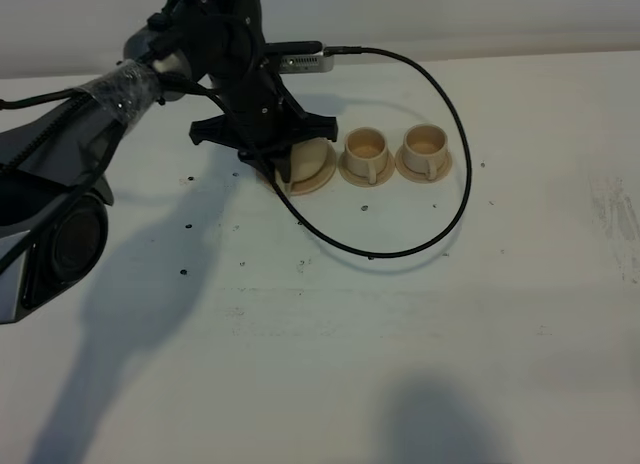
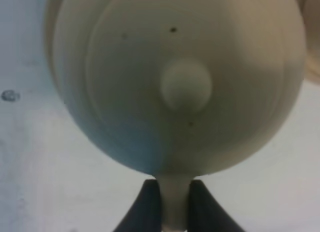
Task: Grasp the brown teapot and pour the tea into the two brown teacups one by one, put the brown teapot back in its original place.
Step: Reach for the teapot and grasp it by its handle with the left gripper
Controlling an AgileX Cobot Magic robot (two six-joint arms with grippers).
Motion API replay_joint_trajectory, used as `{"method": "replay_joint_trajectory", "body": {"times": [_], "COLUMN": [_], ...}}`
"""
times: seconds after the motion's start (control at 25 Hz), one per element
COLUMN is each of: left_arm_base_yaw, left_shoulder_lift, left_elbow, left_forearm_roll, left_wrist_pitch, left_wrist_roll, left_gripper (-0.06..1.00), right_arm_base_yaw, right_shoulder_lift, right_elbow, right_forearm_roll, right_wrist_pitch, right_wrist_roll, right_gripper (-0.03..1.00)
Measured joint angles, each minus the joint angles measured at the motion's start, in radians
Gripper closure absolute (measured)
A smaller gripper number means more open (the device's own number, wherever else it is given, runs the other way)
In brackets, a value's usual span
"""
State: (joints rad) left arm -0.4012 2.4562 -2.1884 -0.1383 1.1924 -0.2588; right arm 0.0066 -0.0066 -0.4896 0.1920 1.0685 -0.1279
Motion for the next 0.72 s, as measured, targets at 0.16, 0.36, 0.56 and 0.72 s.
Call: {"method": "replay_joint_trajectory", "body": {"times": [0.16, 0.36, 0.56, 0.72], "left_arm_base_yaw": [0.003, 0.004, 0.010, 0.013], "left_shoulder_lift": [0.000, -0.006, -0.021, -0.030], "left_elbow": [-0.002, -0.002, -0.002, -0.002], "left_forearm_roll": [0.010, 0.026, 0.073, 0.089], "left_wrist_pitch": [0.000, 0.001, 0.001, -0.001], "left_wrist_roll": [0.040, 0.094, 0.114, 0.127], "left_gripper": [0.84, 0.84, 0.84, 0.84], "right_arm_base_yaw": [0.000, 0.000, 0.000, 0.000], "right_shoulder_lift": [0.000, 0.000, 0.000, 0.000], "right_elbow": [0.000, 0.000, 0.000, 0.000], "right_forearm_roll": [0.000, 0.000, 0.000, 0.000], "right_wrist_pitch": [0.000, 0.000, 0.000, 0.000], "right_wrist_roll": [0.000, 0.000, 0.000, 0.000], "right_gripper": [0.45, 0.45, 0.45, 0.45]}}
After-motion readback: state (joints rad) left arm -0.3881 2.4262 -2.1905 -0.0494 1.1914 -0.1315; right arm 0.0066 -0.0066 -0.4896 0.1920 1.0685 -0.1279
